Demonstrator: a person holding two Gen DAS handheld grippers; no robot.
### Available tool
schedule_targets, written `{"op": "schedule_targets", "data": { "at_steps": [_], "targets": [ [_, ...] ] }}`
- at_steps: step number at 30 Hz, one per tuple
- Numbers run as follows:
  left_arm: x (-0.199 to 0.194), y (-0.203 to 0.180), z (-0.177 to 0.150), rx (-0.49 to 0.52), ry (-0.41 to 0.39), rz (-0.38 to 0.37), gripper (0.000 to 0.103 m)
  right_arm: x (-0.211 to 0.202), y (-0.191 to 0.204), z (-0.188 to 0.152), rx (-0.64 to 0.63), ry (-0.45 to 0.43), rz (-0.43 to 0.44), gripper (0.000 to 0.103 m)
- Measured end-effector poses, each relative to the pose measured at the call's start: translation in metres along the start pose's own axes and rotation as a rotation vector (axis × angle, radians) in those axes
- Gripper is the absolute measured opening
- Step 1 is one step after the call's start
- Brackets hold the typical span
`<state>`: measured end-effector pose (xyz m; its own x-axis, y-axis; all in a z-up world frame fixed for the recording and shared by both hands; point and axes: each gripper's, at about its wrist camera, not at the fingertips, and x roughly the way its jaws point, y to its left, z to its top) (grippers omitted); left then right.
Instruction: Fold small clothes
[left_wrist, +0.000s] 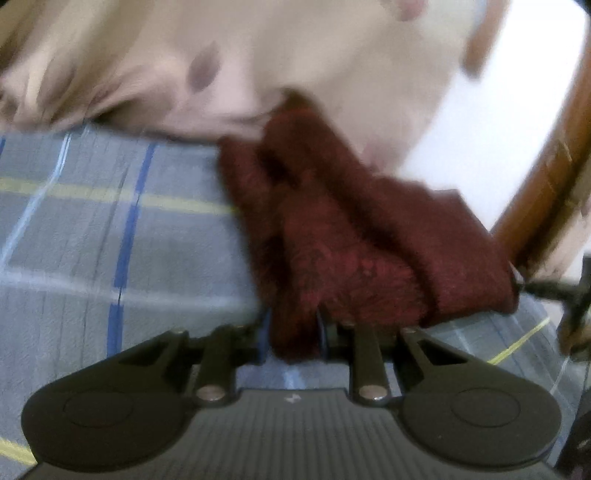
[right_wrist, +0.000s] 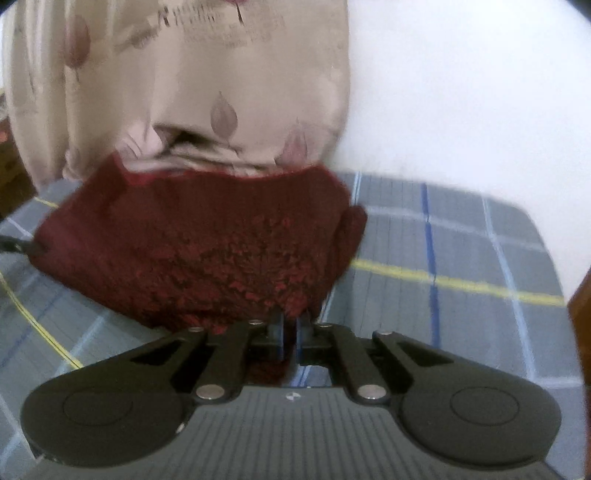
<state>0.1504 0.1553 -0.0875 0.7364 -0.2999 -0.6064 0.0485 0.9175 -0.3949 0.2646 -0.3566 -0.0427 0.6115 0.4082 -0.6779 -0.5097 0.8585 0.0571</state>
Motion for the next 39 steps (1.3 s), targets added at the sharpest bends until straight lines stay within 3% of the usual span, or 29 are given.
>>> {"op": "schedule_targets", "data": {
  "at_steps": [5, 7, 10, 11, 12, 13, 14, 17, 18, 21, 24, 25, 27, 30, 31, 34, 37, 38, 39],
  "targets": [
    [-0.001, 0.001, 0.005, 0.01, 0.01, -0.001, 0.024, 0.021, -0.009, -0.025, 0.144, -0.014, 0.022, 0.009],
    [-0.008, 0.002, 0.006, -0.024, -0.016, -0.073, 0.024, 0.017, -0.02, -0.026, 0.202, -0.021, 0.021, 0.027],
    [-0.025, -0.005, 0.01, -0.018, -0.089, -0.069, 0.027, 0.002, -0.036, -0.026, 0.3, -0.059, 0.099, 0.05],
    [-0.028, -0.007, 0.013, -0.028, -0.108, -0.088, 0.039, -0.006, -0.037, -0.024, 0.306, -0.082, 0.076, 0.064],
    [-0.03, -0.01, 0.017, -0.036, -0.126, -0.107, 0.05, -0.014, -0.035, -0.021, 0.282, -0.107, 0.046, 0.067],
    [-0.03, -0.015, 0.023, -0.031, -0.144, -0.114, 0.073, -0.021, -0.031, -0.019, 0.255, -0.132, 0.02, 0.067],
    [-0.027, -0.02, 0.03, -0.018, -0.159, -0.108, 0.082, -0.029, -0.028, -0.015, 0.229, -0.164, 0.004, 0.067],
    [-0.006, -0.032, 0.055, 0.004, -0.175, -0.13, 0.082, -0.028, -0.013, 0.008, 0.169, -0.231, 0.051, 0.067],
    [0.004, -0.034, 0.059, 0.015, -0.161, -0.118, 0.082, -0.022, -0.005, 0.017, 0.138, -0.24, 0.068, 0.067],
    [0.048, -0.023, 0.065, -0.03, -0.047, 0.01, 0.08, 0.008, 0.021, 0.038, 0.035, -0.238, 0.1, 0.067],
    [0.062, 0.002, 0.062, -0.101, -0.05, 0.115, 0.076, 0.052, 0.023, 0.05, 0.046, -0.185, 0.092, 0.071],
    [0.06, 0.013, 0.062, -0.166, -0.067, 0.099, 0.076, 0.067, 0.02, 0.05, 0.064, -0.163, 0.087, 0.071],
    [0.054, 0.025, 0.064, -0.239, -0.106, 0.03, 0.076, 0.104, 0.011, 0.05, 0.092, -0.057, -0.018, 0.071],
    [0.051, 0.019, 0.078, -0.133, -0.127, -0.049, 0.077, 0.089, -0.002, 0.044, 0.271, -0.17, 0.109, 0.072],
    [0.054, 0.021, 0.084, -0.125, -0.113, -0.063, 0.082, 0.08, -0.003, 0.042, 0.294, -0.22, 0.132, 0.072],
    [0.081, 0.038, 0.1, -0.172, 0.021, -0.173, 0.087, 0.047, 0.006, 0.035, 0.302, -0.357, 0.162, 0.077],
    [0.109, 0.049, 0.108, -0.201, 0.109, -0.26, 0.088, 0.035, 0.015, 0.03, 0.313, -0.382, 0.258, 0.09],
    [0.114, 0.05, 0.11, -0.174, 0.097, -0.283, 0.089, 0.032, 0.019, 0.027, 0.314, -0.383, 0.273, 0.1],
    [0.12, 0.048, 0.112, -0.126, 0.078, -0.278, 0.088, 0.03, 0.025, 0.022, 0.309, -0.378, 0.284, 0.103]
  ]
}}
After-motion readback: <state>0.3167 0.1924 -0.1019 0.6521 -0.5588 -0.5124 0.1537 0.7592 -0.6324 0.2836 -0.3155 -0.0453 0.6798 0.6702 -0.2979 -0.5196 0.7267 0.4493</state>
